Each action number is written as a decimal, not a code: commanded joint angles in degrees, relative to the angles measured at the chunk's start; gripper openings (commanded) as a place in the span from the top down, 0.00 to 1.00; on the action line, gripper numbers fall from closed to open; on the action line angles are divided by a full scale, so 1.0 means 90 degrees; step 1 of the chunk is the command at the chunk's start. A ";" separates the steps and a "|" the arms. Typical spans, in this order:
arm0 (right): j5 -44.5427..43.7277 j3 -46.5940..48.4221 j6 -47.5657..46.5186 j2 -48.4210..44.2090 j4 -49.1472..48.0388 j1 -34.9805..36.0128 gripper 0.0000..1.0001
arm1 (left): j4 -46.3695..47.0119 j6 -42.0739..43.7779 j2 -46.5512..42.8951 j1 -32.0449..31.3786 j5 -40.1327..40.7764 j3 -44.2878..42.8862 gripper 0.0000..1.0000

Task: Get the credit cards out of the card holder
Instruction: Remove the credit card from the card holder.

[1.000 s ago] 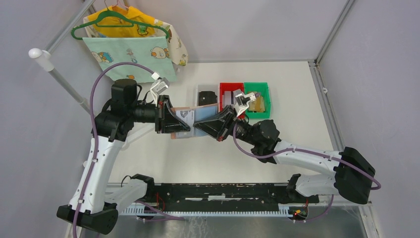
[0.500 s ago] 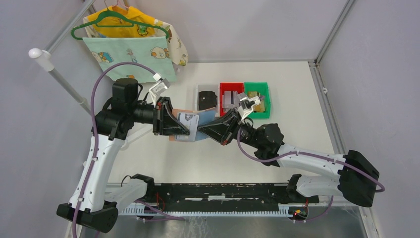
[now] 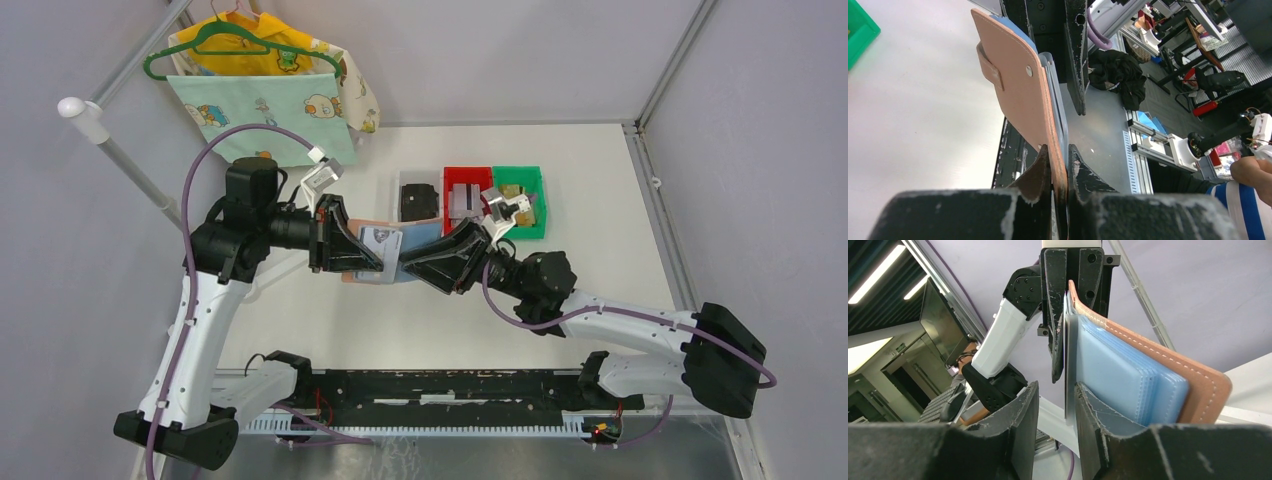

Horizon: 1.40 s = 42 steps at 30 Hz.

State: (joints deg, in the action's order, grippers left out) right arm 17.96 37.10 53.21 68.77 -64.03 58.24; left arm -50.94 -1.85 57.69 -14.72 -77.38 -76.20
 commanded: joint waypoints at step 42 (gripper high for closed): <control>-0.0107 -0.0427 0.0342 0.0269 -0.1358 -0.0162 1.00 | -0.0001 -0.0086 -0.0126 -0.0083 -0.0934 -0.0405 0.76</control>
State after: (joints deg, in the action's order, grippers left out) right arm 18.00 34.74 56.34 72.88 -74.32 57.84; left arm -51.11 -1.39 57.34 -14.87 -78.78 -76.77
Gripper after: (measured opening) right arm 0.003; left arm 0.251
